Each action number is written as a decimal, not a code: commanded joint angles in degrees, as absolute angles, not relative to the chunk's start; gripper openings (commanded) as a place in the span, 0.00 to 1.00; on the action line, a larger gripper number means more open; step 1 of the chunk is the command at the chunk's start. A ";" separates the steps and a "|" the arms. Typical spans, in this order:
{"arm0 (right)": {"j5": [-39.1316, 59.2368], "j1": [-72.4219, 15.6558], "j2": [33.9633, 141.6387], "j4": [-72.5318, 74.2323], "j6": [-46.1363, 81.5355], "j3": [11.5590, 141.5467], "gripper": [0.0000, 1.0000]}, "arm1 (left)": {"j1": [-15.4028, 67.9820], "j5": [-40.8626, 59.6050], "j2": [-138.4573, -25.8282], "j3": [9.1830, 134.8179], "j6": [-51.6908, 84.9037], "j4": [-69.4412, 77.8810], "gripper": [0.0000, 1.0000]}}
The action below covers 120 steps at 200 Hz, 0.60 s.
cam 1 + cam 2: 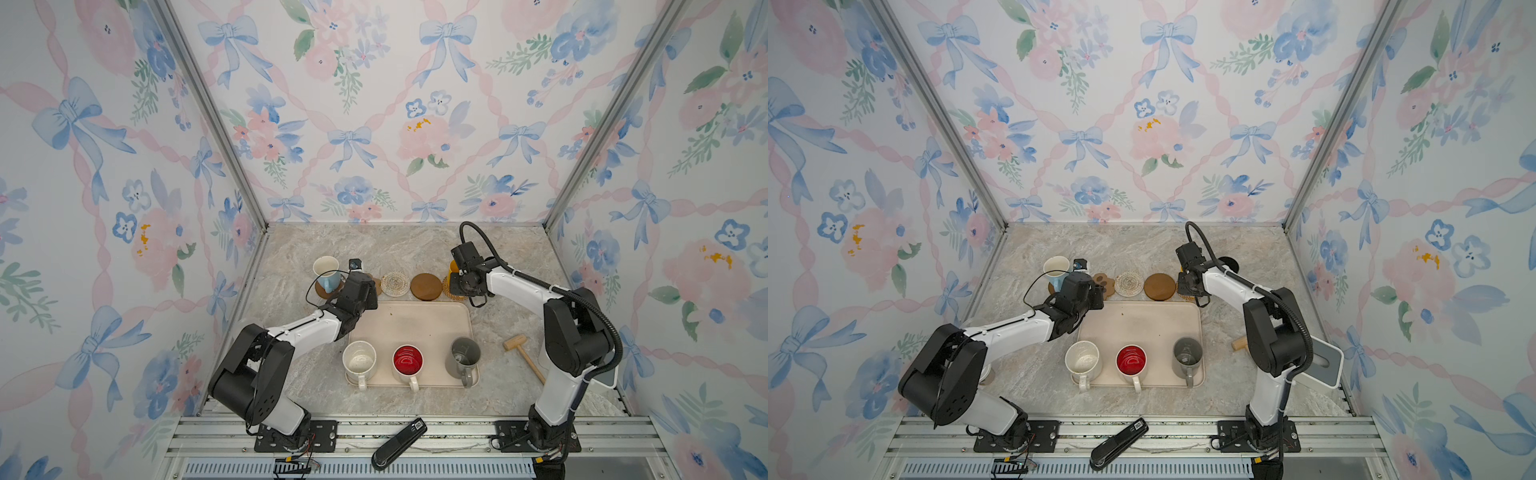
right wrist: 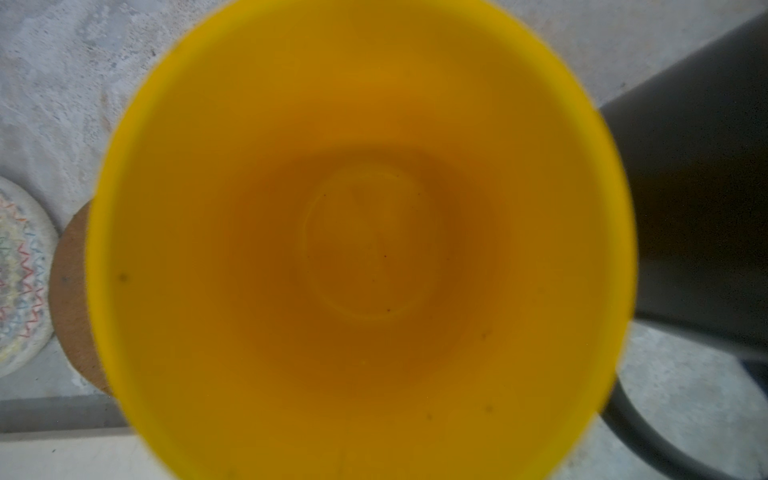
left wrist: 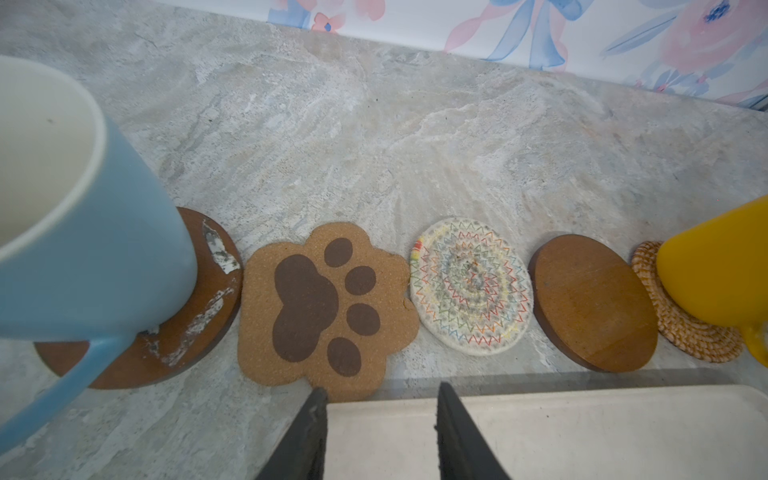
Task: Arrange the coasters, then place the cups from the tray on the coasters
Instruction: 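Lower the yellow mug onto the rattan coaster with the right gripper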
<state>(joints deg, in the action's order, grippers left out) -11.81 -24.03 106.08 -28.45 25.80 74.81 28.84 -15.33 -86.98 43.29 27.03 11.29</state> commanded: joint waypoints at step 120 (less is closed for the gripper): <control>-12.13 -23.72 104.08 -29.82 26.80 74.12 0.35 | 28.65 -14.85 -86.84 43.76 25.98 11.59 0.40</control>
